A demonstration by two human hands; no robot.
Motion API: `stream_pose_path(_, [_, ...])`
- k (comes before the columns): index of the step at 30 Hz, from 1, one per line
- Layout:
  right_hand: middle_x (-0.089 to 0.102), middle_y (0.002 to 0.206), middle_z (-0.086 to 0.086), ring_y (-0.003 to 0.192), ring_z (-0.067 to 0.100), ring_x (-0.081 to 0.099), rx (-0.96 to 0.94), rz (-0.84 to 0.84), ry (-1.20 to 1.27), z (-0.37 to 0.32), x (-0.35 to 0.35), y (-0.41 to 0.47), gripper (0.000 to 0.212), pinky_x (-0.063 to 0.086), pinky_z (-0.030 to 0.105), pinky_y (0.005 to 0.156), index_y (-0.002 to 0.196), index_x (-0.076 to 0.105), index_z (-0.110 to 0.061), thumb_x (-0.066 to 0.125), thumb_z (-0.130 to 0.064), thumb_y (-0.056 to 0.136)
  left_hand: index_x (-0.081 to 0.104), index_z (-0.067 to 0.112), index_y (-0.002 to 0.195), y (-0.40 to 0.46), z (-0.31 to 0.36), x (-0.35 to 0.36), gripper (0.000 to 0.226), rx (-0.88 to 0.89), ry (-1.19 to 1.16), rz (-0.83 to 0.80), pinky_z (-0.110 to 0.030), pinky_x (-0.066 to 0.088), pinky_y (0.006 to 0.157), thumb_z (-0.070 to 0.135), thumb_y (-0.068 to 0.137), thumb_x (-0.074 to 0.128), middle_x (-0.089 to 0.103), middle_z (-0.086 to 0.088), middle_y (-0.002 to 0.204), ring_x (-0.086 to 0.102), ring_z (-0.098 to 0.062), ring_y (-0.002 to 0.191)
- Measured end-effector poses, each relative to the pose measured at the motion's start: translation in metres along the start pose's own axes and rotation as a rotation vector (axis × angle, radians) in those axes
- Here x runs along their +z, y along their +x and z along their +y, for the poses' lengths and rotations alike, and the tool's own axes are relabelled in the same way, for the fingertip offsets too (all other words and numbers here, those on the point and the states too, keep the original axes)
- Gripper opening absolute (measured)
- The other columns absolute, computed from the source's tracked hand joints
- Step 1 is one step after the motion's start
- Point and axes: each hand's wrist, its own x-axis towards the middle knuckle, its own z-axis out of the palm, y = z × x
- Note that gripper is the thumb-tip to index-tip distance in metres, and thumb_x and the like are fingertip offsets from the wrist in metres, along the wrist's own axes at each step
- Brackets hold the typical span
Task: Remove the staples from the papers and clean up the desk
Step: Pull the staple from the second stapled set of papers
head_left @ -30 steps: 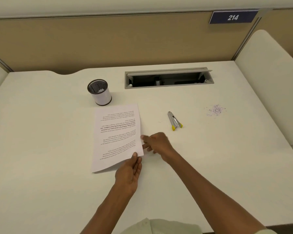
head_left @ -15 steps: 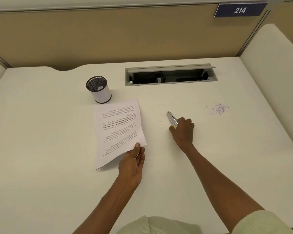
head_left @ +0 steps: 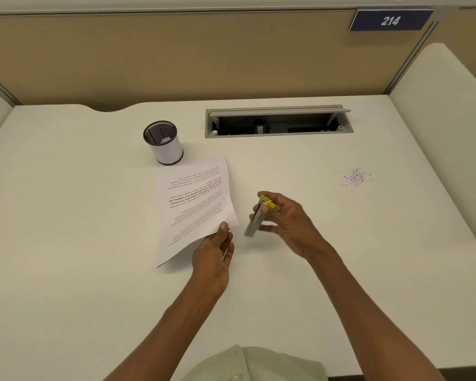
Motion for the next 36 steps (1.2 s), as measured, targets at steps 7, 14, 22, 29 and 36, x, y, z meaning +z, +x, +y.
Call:
stream_pose_path(7, [0.070, 0.099, 0.010, 0.074, 0.022, 0.068, 0.104, -0.029, -0.262, 0.022, 0.023, -0.015, 0.033, 0.054, 0.032, 0.063, 0.116, 0.068, -0.014, 0.073, -0.026, 0.085, 0.072, 0.016, 0.094, 0.001, -0.001, 0.001, 0.012, 0.045, -0.002, -0.005, -0.031, 0.052, 0.088, 0.006, 0.089, 0.071, 0.073, 0.000, 0.090, 0.067, -0.016, 0.090])
stream_pose_path(14, [0.072, 0.103, 0.016, 0.082, 0.018, 0.067, 0.099, -0.031, -0.234, 0.027, 0.036, -0.018, 0.038, 0.055, 0.029, 0.067, 0.111, 0.072, -0.013, 0.077, -0.029, 0.077, 0.072, 0.002, 0.108, 0.007, -0.006, -0.005, 0.021, 0.133, -0.019, -0.023, -0.032, 0.055, 0.092, -0.001, 0.088, 0.068, 0.076, -0.011, 0.103, 0.072, -0.022, 0.096])
stream_pose_path(22, [0.073, 0.080, 0.005, 0.072, 0.015, 0.065, 0.058, 0.026, -0.230, 0.023, 0.048, -0.013, 0.021, 0.052, 0.028, 0.061, 0.102, 0.075, -0.011, 0.075, -0.022, 0.084, 0.074, 0.007, 0.098, 0.004, -0.004, -0.006, 0.017, 0.165, -0.018, -0.070, -0.031, 0.053, 0.095, -0.004, 0.088, 0.066, 0.077, -0.009, 0.101, 0.073, -0.019, 0.096])
stream_pose_path(29, [0.073, 0.080, 0.007, 0.068, 0.015, 0.063, 0.066, 0.043, -0.268, 0.022, 0.050, -0.010, 0.024, 0.050, 0.031, 0.058, 0.100, 0.075, -0.010, 0.075, -0.026, 0.083, 0.073, 0.012, 0.094, -0.002, -0.002, -0.005, 0.022, 0.191, -0.034, -0.084, -0.031, 0.054, 0.093, -0.007, 0.089, 0.063, 0.079, -0.002, 0.092, 0.073, -0.017, 0.090])
stream_pose_path(36, [0.074, 0.083, 0.007, 0.067, 0.015, 0.063, 0.063, 0.043, -0.272, 0.019, 0.051, -0.011, 0.027, 0.050, 0.029, 0.058, 0.101, 0.075, -0.009, 0.075, -0.030, 0.083, 0.073, 0.013, 0.095, -0.001, -0.001, -0.004, 0.024, 0.203, -0.033, -0.103, -0.031, 0.056, 0.093, -0.007, 0.089, 0.063, 0.078, -0.004, 0.097, 0.072, -0.019, 0.093])
